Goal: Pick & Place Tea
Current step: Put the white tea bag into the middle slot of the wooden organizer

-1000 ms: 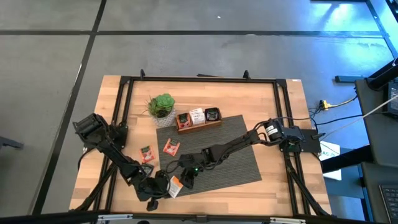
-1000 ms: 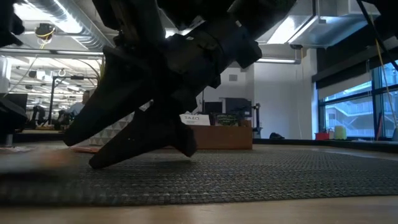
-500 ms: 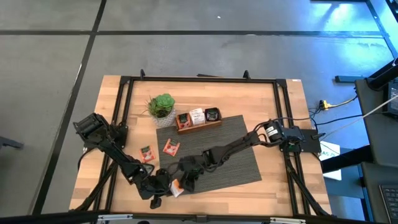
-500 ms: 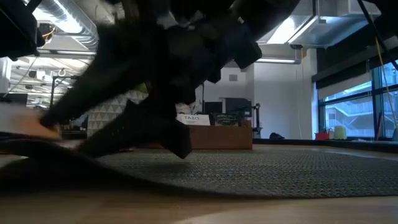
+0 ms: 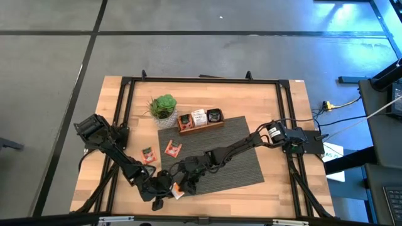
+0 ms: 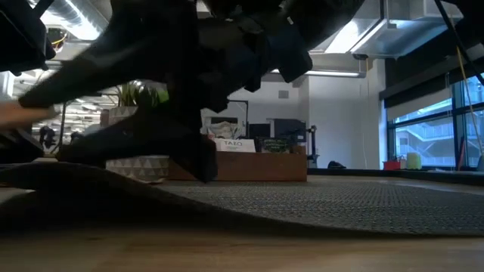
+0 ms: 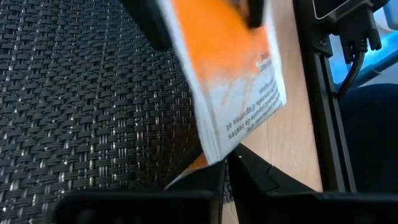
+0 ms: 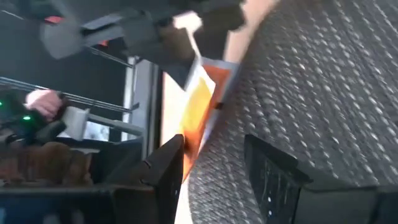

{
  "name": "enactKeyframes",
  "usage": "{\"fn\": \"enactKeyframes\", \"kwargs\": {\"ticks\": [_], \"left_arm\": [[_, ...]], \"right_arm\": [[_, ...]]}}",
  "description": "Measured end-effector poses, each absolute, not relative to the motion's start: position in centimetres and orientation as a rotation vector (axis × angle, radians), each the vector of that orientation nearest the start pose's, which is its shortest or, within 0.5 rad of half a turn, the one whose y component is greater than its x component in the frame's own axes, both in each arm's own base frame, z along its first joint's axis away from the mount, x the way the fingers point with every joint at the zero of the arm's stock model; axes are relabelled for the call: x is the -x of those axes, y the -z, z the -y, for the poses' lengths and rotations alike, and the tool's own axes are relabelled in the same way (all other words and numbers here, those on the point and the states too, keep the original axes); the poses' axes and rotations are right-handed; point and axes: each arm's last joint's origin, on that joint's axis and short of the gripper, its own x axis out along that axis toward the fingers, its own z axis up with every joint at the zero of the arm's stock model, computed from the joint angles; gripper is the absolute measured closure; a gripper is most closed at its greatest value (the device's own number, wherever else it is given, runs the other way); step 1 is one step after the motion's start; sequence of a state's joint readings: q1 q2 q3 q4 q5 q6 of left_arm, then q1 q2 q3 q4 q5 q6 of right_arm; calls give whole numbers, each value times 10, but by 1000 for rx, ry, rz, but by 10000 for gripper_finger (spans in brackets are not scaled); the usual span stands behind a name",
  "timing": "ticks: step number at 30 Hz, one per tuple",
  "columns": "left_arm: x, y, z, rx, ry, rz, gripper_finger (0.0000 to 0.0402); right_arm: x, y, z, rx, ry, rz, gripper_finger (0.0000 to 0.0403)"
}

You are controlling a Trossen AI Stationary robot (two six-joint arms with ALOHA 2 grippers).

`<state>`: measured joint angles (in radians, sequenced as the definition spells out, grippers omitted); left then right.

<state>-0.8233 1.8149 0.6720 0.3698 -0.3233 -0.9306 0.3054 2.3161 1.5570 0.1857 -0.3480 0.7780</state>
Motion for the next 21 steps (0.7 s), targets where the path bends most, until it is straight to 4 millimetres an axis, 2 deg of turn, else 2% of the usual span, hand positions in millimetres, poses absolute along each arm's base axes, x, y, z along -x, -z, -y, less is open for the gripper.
{"fn": "enactKeyframes", "kwargs": {"ticks": [16, 21], "left_arm": [[-216, -95, 220, 460, 134, -805, 386], [-216, -95, 220, 460, 136, -806, 384]], "right_arm": [[-472, -123, -160, -707, -442, -786, 235], [-472, -123, -160, -730, -435, -794, 272]]}}
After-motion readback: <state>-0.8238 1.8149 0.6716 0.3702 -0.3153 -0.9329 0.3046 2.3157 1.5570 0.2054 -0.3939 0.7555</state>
